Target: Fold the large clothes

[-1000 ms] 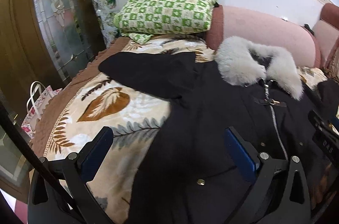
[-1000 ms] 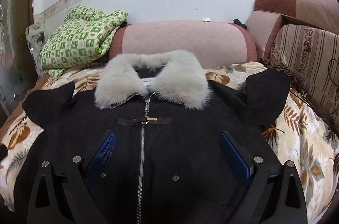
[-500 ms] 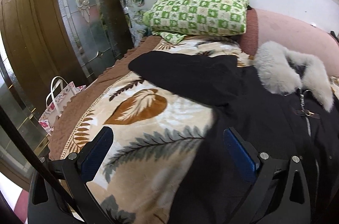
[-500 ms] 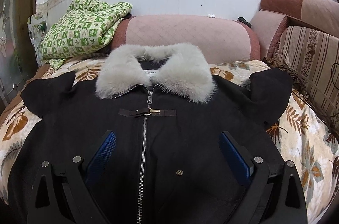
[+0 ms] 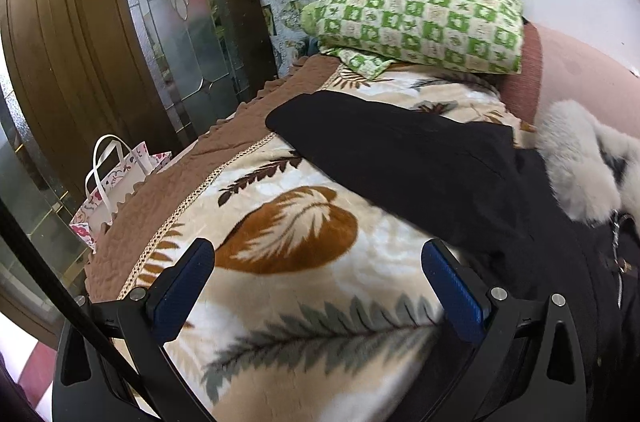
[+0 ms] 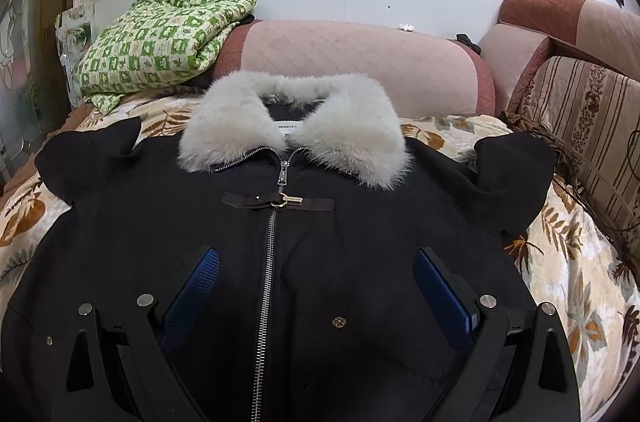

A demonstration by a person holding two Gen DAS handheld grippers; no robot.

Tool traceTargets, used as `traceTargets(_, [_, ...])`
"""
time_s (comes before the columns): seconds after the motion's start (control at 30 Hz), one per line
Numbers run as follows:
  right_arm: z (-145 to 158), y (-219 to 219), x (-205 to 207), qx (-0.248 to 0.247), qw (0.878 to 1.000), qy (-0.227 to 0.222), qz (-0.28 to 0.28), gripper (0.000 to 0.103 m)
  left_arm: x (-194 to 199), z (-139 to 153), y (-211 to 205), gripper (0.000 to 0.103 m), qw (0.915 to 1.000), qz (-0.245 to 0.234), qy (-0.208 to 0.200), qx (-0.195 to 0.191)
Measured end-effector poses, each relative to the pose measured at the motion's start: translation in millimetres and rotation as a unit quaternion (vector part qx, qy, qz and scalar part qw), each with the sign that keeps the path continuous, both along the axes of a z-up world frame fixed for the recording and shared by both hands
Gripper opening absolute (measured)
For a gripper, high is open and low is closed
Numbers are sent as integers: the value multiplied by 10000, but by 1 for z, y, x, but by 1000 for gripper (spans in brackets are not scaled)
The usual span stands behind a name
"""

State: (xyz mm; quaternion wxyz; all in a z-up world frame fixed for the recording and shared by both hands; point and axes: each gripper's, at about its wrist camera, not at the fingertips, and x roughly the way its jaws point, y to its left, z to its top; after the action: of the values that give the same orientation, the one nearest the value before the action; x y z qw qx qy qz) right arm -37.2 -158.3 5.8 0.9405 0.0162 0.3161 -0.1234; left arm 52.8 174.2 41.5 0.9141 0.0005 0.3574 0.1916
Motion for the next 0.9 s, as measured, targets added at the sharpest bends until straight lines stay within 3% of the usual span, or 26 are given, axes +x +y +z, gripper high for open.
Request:
traceTargets(0.23, [-9, 5, 7, -136, 9997, 183, 97, 99, 30, -16, 27, 96, 9995, 184, 186, -168])
traceTargets(0.4, [-15, 6, 11, -144, 9993, 311, 155, 99, 51, -30, 45, 92, 9977, 293, 329, -508])
traceTargets(0.5, [-20, 7, 14, -144, 9989, 397, 191, 99, 73, -45, 61, 80, 9947, 313, 534, -818])
traceTargets(0.57, [-22, 8, 15, -148, 9987, 447, 212, 99, 85, -53, 74, 65, 9905, 329, 681, -1147])
traceTargets(0.6, [-23, 8, 15, -155, 9986, 458, 216, 99, 90, -56, 80, 63, 9885, 345, 721, -1285])
traceTargets(0.9, [-31, 10, 21, -215, 9973, 649, 274, 99, 157, -76, 134, 61, 9619, 414, 829, -2573])
